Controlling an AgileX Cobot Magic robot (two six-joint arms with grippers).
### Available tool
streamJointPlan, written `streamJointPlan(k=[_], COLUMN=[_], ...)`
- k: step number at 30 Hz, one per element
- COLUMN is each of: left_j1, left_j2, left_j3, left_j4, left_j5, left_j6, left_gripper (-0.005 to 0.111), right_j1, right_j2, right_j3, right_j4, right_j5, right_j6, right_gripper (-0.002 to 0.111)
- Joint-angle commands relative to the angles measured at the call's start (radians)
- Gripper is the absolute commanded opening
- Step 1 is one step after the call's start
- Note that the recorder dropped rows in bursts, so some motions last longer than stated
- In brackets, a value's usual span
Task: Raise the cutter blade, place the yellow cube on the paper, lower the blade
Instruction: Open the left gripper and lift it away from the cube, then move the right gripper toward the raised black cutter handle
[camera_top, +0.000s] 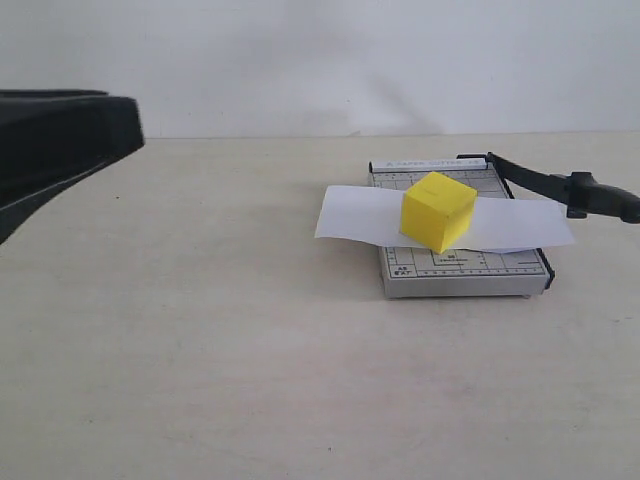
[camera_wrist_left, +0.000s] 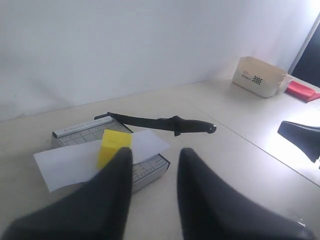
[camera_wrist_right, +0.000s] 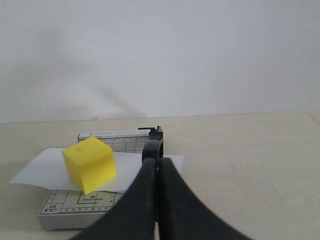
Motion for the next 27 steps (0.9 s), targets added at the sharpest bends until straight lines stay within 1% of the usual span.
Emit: streamJointPlan(k=[1,2,7,9,13,15,19,25,27], left_j1=[0.002,0.002,0.002,0.002,0.002,0.002,0.002,0.002,0.002], left_j2=[-0.101,-0.119,-0.192,-0.228,-0.32,-0.377,-0.483,-0.615,-0.652], left_j3=[0.075,0.09,0.191,0.249,0.366,0.417,0.483,0.533,0.549], left_j4=[-0.007,-0.007,-0.007,-0.007,-0.007,-0.007,-0.007,-0.007,-0.007], left_j5=[-0.021,-0.017,-0.021,-0.042,-0.126,-0.129,-0.051,0.094,0.114], left_j6=[-0.015,-0.015,-0.015,-0.053,-0.144,-0.161,-0.161,-0.162,-0.18], left_gripper=[0.009,0.004,0.004,0.004,0.004,0.004,0.004,0.004,0.004], right_j1=[-0.001,-0.001,-0.001,-0.001,-0.001,-0.001,-0.001,-0.001,-0.001], right_j2=[-0.004,-0.004,-0.004,-0.004,-0.004,-0.004,-0.004,-0.004,-0.004], right_j3=[0.002,0.002,0.002,0.002,0.002,0.002,0.002,0.002,0.002], right_j4=[0.008,0.011,0.016,0.016,0.016,0.016,0.016,0.016,0.016], right_j5=[-0.014,-0.014,-0.014,-0.014,-0.014,-0.014,-0.014,-0.014,-0.014], right_j6=[0.0,0.0,0.044,0.047,0.047,0.047,0.047,0.047,0.047], right_gripper=[0.0,0.0,0.0,0.0,0.0,0.0,0.0,0.0,0.0])
